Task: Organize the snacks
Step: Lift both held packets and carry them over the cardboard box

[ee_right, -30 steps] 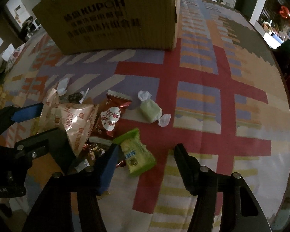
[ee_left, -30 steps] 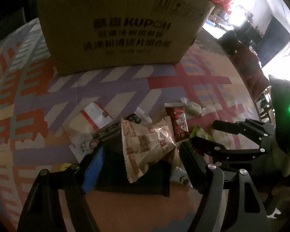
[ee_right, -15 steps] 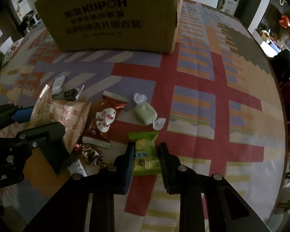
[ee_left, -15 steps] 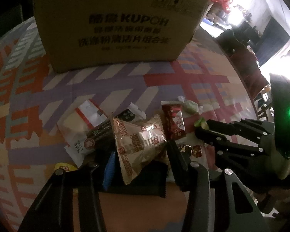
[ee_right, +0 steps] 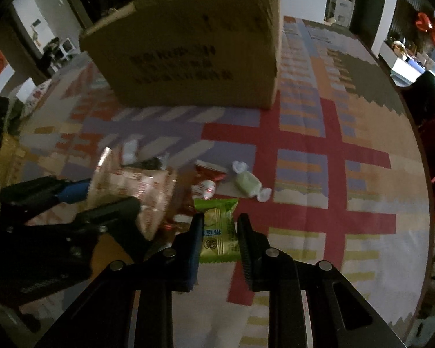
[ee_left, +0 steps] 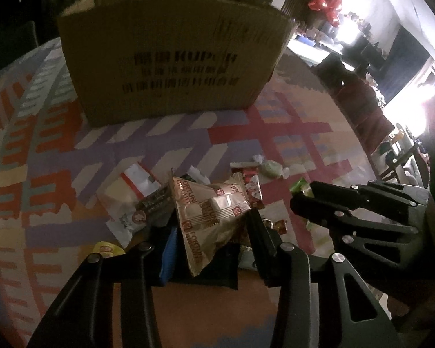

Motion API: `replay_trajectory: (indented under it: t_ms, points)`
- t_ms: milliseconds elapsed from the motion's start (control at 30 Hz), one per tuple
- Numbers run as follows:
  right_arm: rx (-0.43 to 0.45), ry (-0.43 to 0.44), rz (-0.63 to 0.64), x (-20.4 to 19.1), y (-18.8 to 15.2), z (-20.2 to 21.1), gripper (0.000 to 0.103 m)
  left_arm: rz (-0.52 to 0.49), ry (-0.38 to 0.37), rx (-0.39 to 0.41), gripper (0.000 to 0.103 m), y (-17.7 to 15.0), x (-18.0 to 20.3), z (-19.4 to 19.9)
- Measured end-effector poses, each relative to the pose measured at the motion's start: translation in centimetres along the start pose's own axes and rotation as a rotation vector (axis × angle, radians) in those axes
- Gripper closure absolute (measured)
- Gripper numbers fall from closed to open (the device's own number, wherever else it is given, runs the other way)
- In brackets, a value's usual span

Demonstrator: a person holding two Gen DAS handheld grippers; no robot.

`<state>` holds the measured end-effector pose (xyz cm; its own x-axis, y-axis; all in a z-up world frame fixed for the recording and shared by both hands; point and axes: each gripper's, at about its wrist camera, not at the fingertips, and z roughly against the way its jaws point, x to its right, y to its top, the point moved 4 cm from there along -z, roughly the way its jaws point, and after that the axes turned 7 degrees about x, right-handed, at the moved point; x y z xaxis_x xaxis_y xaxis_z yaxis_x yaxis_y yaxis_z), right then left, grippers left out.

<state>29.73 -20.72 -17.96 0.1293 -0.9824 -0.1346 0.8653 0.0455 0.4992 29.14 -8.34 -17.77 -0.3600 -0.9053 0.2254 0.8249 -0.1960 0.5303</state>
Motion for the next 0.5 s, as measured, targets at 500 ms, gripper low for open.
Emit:
replay_trajectory:
  t_ms: [500]
  points:
    - [0.179,0.01,-0.025,-1.5,4.1,5.8,0.078,-0.056,0.064,0.215,0.06,4.6,0.3,7.9]
